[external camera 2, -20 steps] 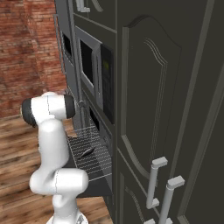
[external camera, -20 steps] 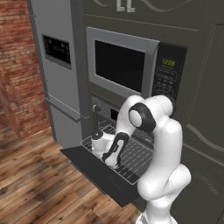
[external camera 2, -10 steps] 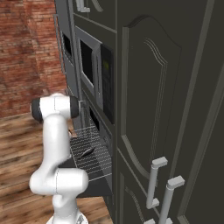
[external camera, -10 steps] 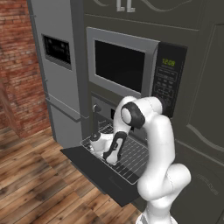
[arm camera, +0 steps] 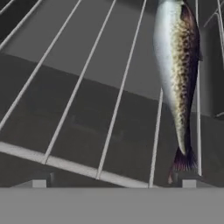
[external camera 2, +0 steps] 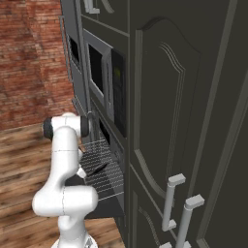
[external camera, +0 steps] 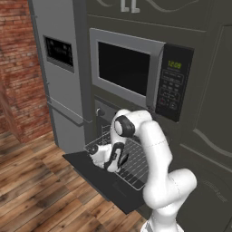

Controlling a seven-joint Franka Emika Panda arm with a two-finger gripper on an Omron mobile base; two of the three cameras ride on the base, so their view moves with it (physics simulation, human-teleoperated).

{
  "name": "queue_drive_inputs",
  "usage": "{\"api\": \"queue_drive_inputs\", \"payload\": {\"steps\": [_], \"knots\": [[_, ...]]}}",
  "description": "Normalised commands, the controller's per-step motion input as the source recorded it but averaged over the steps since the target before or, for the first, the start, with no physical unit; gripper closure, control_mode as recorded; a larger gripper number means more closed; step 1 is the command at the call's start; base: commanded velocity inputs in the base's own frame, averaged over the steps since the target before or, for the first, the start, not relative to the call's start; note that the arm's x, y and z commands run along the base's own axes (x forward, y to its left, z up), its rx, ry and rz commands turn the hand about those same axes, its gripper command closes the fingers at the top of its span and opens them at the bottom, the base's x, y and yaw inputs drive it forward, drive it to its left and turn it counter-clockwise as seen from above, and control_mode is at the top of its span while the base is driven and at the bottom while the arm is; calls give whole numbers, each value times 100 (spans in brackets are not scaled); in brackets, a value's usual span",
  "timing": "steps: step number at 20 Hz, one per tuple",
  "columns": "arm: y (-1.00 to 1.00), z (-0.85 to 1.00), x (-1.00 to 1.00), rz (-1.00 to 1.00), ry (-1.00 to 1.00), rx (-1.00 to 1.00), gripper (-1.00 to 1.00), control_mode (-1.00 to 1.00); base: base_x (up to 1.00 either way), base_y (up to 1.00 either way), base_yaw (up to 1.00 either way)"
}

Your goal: Place the fish on the rack of the oven, and slide the rack back inside. Close the oven door.

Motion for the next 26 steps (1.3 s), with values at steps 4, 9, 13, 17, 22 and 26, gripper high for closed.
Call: {"api": "queue_drive_inputs", "payload": {"steps": [4, 9, 13, 17, 22, 26], "knots": [[-43, -80, 14, -15, -3, -14, -100, -100, 0, 0, 0], [-93, -52, 1, -22, 0, -9, -100, -100, 0, 0, 0], [-100, -31, 0, -23, 0, -4, -100, -100, 0, 0, 0], [-100, -13, 0, -21, -1, 0, -100, -100, 0, 0, 0], [-96, -8, 0, -21, -1, 0, -100, -100, 0, 0, 0], [-61, 6, -22, -14, -8, 0, -100, -100, 0, 0, 0]]}}
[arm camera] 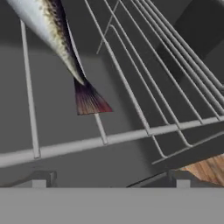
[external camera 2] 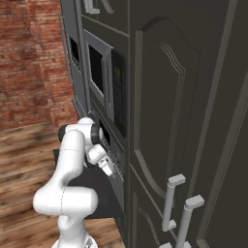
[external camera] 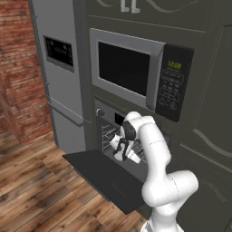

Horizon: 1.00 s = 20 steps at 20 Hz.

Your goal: Place the fish on the rack of the oven, and slide the rack back inside. Close the oven door.

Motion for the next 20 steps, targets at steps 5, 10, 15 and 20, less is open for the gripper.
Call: {"api": "queue_drive_inputs", "payload": {"steps": [5, 10, 15, 20], "knots": [[29, 86, -80, 0, -41, -4, -100, -100, 0, 0, 0], [75, 100, -74, 0, -53, -8, -100, -100, 0, 0, 0], [96, 84, -86, 0, -44, -5, -100, -100, 0, 0, 0], [100, 34, -86, 0, -35, -2, -100, -100, 0, 0, 0]]}}
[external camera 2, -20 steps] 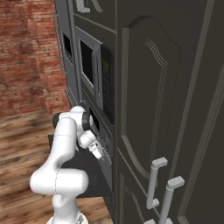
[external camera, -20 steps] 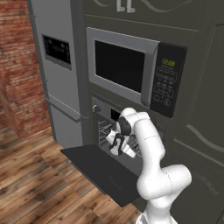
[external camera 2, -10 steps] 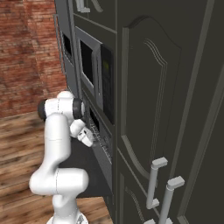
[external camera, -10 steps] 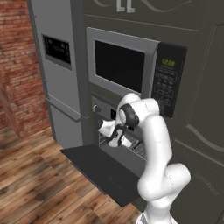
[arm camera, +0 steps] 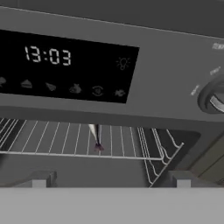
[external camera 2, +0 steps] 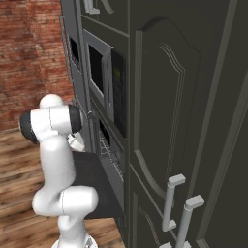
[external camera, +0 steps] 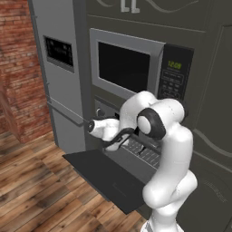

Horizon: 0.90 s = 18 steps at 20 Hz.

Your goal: Place the fish on the rack of the oven, and slide the rack back inside. Close the oven door.

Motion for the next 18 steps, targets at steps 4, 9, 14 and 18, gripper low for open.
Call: {"api": "queue_drive_inputs", "payload": {"steps": [4, 9, 14, 18], "knots": [[100, 26, -86, 0, -33, 0, -100, -100, 0, 0, 0], [100, 14, -100, 0, -41, 0, -100, -100, 0, 0, 0], [86, 36, -100, -1, -47, 0, -100, -100, 0, 0, 0], [80, 10, -100, -1, -43, 0, -100, -100, 0, 0, 0]]}}
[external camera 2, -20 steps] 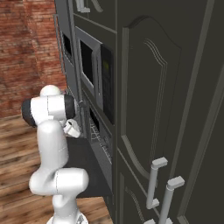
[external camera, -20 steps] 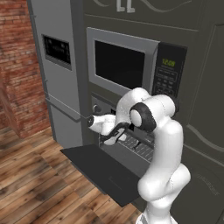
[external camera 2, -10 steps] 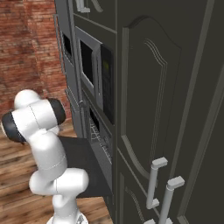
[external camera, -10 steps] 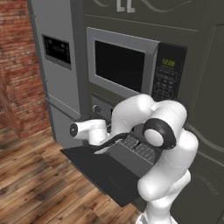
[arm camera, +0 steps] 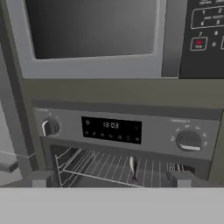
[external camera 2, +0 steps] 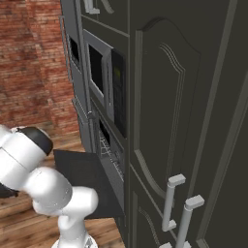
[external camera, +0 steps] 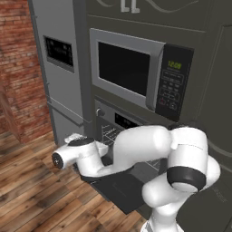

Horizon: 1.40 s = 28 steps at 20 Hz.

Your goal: Place the fish on the rack of the oven, and slide the rack back inside. Close the oven door.

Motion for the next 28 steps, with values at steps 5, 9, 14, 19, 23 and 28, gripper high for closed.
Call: {"api": "queue_drive_inputs", "payload": {"steps": [5, 9, 14, 19, 23, 28], "knots": [[70, -28, -100, 0, -46, 0, -100, -100, 0, 0, 0], [69, -60, -100, -2, -43, 0, -100, -100, 0, 0, 0], [66, -82, -95, -8, -34, 0, -100, -100, 0, 0, 0], [59, -97, -51, -14, -17, 0, -100, -100, 0, 0, 0], [34, -94, -19, -16, -13, 0, -100, -100, 0, 0, 0], [1, -59, 19, -15, -5, 0, -100, -100, 0, 0, 0]]}}
